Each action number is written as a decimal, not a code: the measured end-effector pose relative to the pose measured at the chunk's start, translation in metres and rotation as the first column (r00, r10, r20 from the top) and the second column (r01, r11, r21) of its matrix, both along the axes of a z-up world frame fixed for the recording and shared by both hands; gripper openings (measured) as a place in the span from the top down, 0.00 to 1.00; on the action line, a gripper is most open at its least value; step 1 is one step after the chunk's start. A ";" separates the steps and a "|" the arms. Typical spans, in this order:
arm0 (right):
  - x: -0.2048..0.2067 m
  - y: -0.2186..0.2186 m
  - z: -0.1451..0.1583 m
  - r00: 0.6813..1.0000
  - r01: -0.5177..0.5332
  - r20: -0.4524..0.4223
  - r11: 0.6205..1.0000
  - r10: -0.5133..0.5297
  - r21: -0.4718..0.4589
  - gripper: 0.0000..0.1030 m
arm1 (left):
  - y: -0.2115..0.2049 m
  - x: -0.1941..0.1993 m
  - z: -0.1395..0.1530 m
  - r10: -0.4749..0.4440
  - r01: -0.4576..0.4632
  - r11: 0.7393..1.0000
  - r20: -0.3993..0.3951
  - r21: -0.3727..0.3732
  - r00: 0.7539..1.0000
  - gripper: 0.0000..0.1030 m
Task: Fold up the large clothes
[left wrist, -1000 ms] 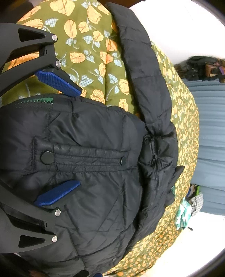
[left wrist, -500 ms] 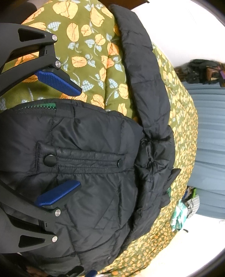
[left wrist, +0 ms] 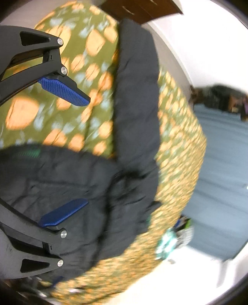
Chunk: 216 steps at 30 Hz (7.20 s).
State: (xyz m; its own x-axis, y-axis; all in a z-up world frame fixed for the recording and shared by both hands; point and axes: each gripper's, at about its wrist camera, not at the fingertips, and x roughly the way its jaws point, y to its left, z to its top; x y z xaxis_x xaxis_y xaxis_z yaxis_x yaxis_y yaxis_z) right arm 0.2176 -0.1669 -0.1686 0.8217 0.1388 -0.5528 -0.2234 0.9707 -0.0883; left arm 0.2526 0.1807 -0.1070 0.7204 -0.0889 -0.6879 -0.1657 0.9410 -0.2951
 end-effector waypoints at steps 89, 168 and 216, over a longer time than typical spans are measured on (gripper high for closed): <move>0.247 -0.146 0.002 0.875 0.437 -0.312 0.881 -0.370 0.180 0.92 | -0.124 0.053 -0.027 -0.312 0.323 0.930 -0.087 0.176 0.946 0.13; 0.151 -0.057 -0.022 0.924 0.128 -0.376 0.983 -0.069 0.135 0.39 | -0.140 0.087 -0.061 -0.407 0.418 0.903 -0.112 0.099 0.907 0.01; 0.009 -0.185 -0.042 0.722 0.355 -0.683 0.906 -0.110 0.229 0.24 | -0.084 -0.021 -0.101 -0.388 0.358 0.921 -0.428 -0.152 0.816 0.01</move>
State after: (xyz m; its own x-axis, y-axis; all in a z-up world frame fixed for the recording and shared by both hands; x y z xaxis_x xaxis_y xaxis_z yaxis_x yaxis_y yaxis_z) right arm 0.2265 -0.3522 -0.2105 0.3142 0.2612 -0.9127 0.1304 0.9404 0.3141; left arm 0.2319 0.0969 -0.2082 0.2448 -0.3417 -0.9074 0.0682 0.9396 -0.3354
